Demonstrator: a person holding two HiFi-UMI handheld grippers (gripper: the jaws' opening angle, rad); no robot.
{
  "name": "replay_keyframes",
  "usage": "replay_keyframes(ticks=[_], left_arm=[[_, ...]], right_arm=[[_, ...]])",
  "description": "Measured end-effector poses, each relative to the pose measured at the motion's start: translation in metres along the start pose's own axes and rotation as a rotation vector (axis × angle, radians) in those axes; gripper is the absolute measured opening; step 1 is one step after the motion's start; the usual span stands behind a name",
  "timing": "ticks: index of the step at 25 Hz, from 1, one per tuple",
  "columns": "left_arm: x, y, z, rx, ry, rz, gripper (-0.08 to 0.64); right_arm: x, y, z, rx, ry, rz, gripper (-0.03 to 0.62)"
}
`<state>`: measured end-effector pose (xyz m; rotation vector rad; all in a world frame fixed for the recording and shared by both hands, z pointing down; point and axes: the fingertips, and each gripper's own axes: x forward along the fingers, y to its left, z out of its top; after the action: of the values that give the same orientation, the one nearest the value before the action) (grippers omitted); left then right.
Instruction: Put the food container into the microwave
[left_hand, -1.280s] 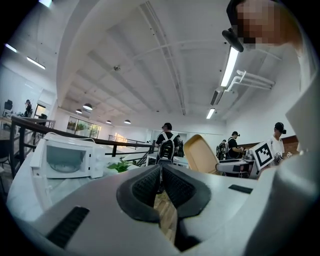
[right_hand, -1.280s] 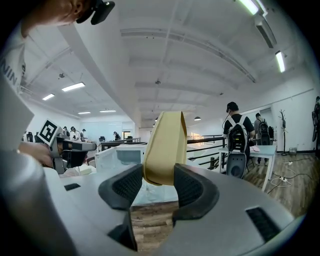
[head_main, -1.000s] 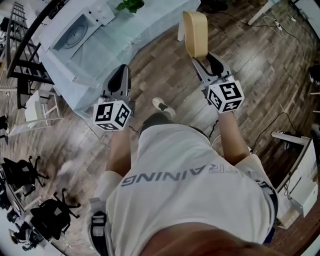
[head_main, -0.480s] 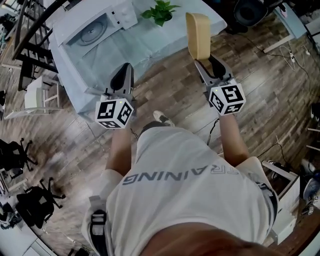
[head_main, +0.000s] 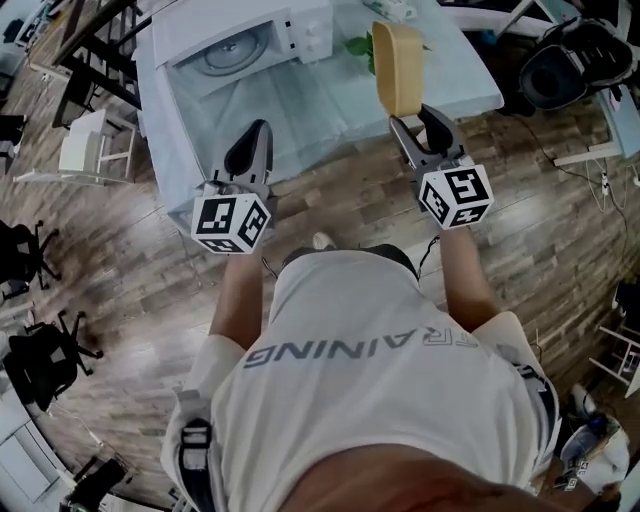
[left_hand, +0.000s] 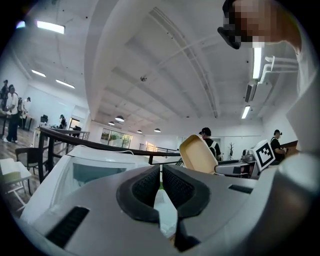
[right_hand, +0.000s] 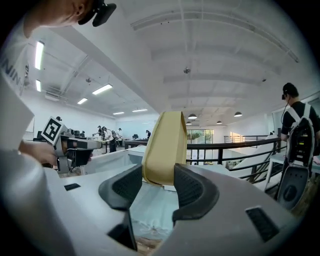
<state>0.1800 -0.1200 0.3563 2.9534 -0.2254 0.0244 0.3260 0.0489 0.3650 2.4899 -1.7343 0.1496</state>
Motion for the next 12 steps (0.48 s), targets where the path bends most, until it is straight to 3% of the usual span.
replay_keyframes(ticks=[12], left_arm=[[-0.010,0.024,0.002,-0.024,-0.034,0.262,0.041]], right_arm=[[0.082,0.014,-0.001,-0.017,0.005,0.318,0.212]])
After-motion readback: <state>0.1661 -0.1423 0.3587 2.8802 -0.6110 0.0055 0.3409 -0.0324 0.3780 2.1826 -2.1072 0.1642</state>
